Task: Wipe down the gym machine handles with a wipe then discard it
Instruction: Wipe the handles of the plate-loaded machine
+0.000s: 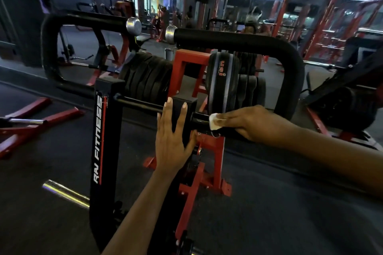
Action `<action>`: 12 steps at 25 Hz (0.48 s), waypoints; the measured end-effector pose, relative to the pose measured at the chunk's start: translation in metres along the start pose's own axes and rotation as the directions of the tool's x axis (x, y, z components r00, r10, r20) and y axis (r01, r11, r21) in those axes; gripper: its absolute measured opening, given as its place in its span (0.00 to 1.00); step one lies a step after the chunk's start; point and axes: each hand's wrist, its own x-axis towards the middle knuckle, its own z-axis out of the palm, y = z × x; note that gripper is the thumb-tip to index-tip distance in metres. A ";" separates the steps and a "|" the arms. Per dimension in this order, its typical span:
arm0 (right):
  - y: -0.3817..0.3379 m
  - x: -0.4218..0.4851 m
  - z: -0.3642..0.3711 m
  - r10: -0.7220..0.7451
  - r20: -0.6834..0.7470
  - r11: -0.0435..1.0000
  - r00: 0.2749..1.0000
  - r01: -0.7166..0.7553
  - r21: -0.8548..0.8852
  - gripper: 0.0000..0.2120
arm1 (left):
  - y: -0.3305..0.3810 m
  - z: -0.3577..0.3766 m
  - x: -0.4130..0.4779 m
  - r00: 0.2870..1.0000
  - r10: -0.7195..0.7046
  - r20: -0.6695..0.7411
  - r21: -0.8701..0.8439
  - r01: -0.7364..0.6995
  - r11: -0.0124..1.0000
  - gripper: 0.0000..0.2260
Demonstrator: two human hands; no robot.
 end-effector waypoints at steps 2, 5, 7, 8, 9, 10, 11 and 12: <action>0.003 -0.008 -0.005 0.027 0.020 1.000 0.999 -0.027 0.008 0.21 | -0.001 0.001 0.001 1.000 0.008 -0.020 0.005 -0.008 1.000 0.34; -0.005 0.020 0.005 -0.032 -0.053 0.999 0.998 0.032 0.001 0.20 | 0.000 0.001 0.002 0.999 0.007 -0.040 -0.012 -0.007 1.000 0.32; -0.013 0.042 0.010 -0.047 -0.028 0.999 0.999 0.046 -0.023 0.20 | 0.000 0.001 0.001 0.999 0.008 -0.042 -0.042 -0.010 0.999 0.31; -0.015 0.045 0.010 -0.089 -0.039 0.995 0.995 0.087 -0.047 0.20 | 0.000 0.001 0.002 0.999 0.008 -0.042 -0.048 -0.010 0.999 0.31; -0.013 0.039 0.008 -0.140 -0.042 0.987 0.989 0.135 -0.090 0.21 | -0.001 0.001 0.002 0.999 0.012 -0.044 -0.044 -0.014 0.999 0.30; -0.009 0.026 0.008 -0.184 -0.029 0.975 0.983 0.178 -0.131 0.23 | -0.002 0.001 0.002 0.999 0.019 -0.047 -0.037 -0.021 0.999 0.30; -0.003 0.009 0.007 -0.206 -0.007 0.964 0.978 0.202 -0.174 0.25 | -0.003 0.001 0.002 0.998 0.028 -0.048 -0.032 -0.029 0.999 0.30; 0.006 -0.010 0.007 -0.231 0.003 0.954 0.973 0.227 -0.195 0.27 | -0.003 0.002 0.001 0.998 0.033 -0.048 -0.027 -0.034 0.999 0.29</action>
